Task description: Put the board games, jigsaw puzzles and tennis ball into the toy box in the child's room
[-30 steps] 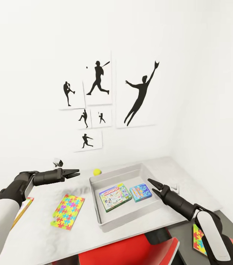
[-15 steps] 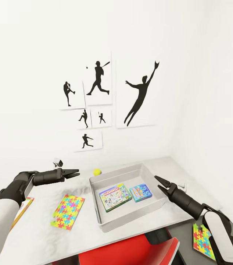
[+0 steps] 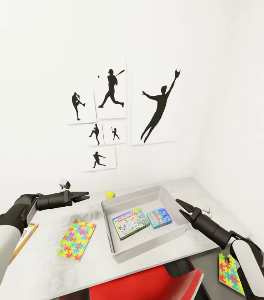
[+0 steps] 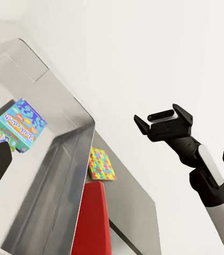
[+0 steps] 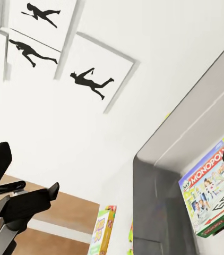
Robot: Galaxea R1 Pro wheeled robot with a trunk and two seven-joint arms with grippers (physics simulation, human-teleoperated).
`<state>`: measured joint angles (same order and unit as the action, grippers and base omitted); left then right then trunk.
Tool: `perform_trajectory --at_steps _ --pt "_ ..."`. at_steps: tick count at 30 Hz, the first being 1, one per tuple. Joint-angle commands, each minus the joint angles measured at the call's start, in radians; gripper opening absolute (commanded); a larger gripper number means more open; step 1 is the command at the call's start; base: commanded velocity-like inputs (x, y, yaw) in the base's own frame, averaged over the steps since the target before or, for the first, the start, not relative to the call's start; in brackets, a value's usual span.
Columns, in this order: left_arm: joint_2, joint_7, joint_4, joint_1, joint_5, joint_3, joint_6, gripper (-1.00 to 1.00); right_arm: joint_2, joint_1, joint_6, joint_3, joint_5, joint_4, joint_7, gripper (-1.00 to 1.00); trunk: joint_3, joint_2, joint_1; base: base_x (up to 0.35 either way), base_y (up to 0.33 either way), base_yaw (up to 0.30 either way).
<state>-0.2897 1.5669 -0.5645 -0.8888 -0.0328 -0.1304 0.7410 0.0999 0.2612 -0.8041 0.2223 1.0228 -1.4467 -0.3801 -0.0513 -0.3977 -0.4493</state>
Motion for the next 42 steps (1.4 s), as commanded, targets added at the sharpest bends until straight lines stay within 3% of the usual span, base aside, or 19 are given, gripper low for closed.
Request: perform_trajectory --at_steps 1,31,36,42 --pt "0.000 0.004 0.000 -0.001 0.001 0.000 0.011 1.00 0.000 0.001 -0.005 0.002 -0.001 0.000 -0.003 1.00 -0.002 -0.002 -0.001 0.000 0.000 0.000" --pt "0.002 0.004 0.000 -0.001 0.000 0.001 0.010 1.00 0.000 0.001 -0.002 0.023 -0.006 0.018 0.004 1.00 0.003 -0.002 -0.001 0.000 0.000 0.002" --pt "-0.001 0.004 0.000 -0.001 0.001 -0.001 0.011 1.00 0.000 0.001 -0.001 0.026 -0.064 0.019 0.005 1.00 0.003 -0.002 -0.001 -0.021 0.002 0.000" --pt "-0.002 0.004 0.000 -0.001 0.001 -0.001 0.012 1.00 -0.003 0.000 0.005 0.088 -0.102 0.019 -0.005 1.00 0.003 -0.002 -0.001 -0.089 0.131 0.000"
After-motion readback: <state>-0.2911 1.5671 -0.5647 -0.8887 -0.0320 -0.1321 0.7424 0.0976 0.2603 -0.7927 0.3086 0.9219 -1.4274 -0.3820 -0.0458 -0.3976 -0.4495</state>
